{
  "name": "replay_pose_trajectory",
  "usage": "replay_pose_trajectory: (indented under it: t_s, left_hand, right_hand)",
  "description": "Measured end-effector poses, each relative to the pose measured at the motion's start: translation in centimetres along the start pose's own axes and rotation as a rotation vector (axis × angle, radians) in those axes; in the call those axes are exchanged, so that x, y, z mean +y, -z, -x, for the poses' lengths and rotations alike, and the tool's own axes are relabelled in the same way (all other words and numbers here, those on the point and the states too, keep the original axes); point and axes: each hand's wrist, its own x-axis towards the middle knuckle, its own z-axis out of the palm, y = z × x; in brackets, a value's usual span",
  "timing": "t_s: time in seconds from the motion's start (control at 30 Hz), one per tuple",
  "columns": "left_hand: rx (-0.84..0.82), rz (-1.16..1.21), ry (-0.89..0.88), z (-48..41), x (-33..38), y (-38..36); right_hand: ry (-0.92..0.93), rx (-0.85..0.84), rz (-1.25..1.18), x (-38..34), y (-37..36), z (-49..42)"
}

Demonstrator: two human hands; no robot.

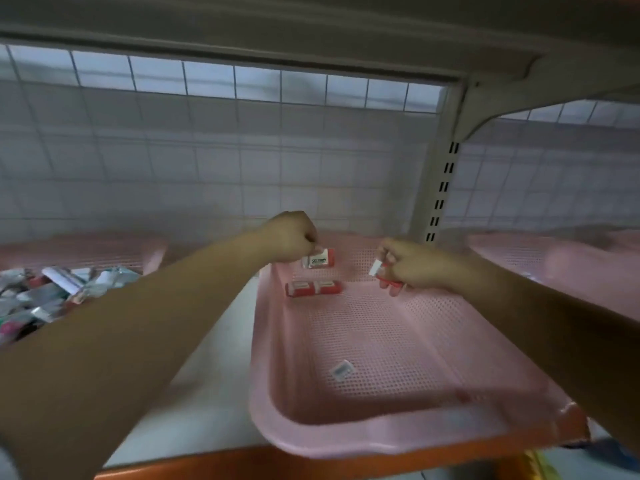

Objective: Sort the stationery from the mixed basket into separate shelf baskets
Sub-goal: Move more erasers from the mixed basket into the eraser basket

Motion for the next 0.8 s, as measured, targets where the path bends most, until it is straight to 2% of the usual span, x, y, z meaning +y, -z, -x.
replay_pose_trajectory:
  t_s: [0.1, 0.23, 0.67, 0.8]
  left_hand:
    - [0.006, -0.094, 0.031, -1.0, 0.2, -2.1]
    - [-0.092, -0.158, 0.102, -1.5, -0.1, -4.6]
    - [-0.238, -0.547, 0.120, -2.4, -0.5, -5.7]
    - [-0.230, -0.551, 0.096, -2.2, -0.1, -5.7]
  right_hand:
    - [0.042, -0.067, 0.130, 0.2, -0.5, -1.4]
    - [0.086, -0.119, 0.257, 0.0, -1.5, -3.4]
    - [0.041, -0.173, 0.054, 1.7, -2.7, -6.9]
    - [0.039, -0.160, 0.042, 2.0, -3.1, -7.5]
